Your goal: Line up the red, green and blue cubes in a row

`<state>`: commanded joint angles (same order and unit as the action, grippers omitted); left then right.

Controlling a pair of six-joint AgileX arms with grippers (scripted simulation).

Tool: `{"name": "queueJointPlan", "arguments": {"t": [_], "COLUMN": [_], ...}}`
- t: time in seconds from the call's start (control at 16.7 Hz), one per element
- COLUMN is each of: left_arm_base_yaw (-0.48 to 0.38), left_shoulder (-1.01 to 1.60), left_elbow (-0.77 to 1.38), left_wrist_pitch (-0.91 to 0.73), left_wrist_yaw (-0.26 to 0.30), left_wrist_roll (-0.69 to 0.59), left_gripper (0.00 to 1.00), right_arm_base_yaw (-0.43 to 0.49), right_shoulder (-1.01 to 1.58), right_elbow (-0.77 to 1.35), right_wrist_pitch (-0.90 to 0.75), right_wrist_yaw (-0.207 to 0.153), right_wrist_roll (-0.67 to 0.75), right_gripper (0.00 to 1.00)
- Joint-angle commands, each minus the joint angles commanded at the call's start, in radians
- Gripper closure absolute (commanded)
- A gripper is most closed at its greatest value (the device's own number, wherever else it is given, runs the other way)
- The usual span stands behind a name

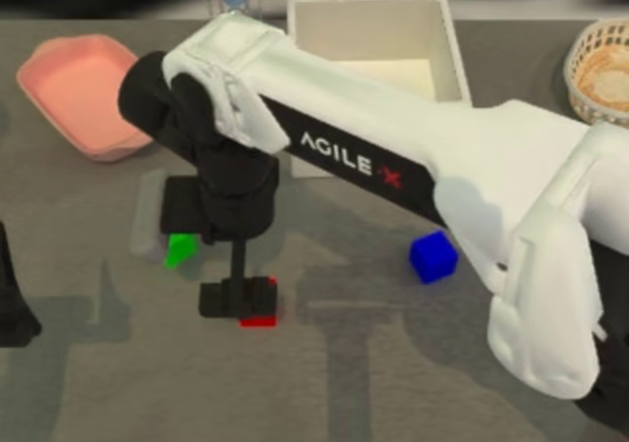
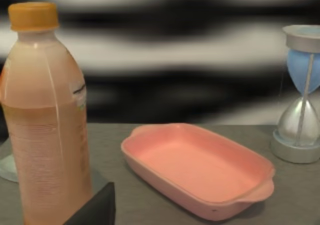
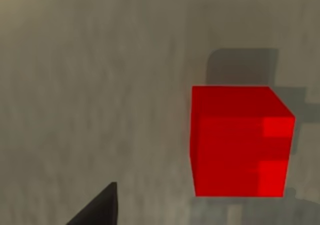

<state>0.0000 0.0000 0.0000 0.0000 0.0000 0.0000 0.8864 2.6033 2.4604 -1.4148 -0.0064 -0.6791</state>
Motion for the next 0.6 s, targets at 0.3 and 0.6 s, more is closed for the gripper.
{"name": "queueJointPlan", "arguments": {"t": [0.3, 0.6], "left_arm_base_yaw": [0.0, -0.004], "left_shoulder": [0.0, 0.023], "left_elbow": [0.0, 0.023], "left_wrist_pitch": [0.0, -0.015], "left_wrist_yaw": [0.0, 0.0], "left_wrist_roll": [0.0, 0.008], "left_gripper": [0.0, 0.0], "right_arm_base_yaw": [0.002, -0.013], "right_shoulder": [-0.001, -0.032], "right_elbow": [0.082, 0.055], "right_wrist_pitch": [-0.082, -0.058], "right_wrist_yaw": [0.001, -0.001], "right_wrist_roll": [-0.002, 0.005], "right_gripper": [0.0, 0.0]}}
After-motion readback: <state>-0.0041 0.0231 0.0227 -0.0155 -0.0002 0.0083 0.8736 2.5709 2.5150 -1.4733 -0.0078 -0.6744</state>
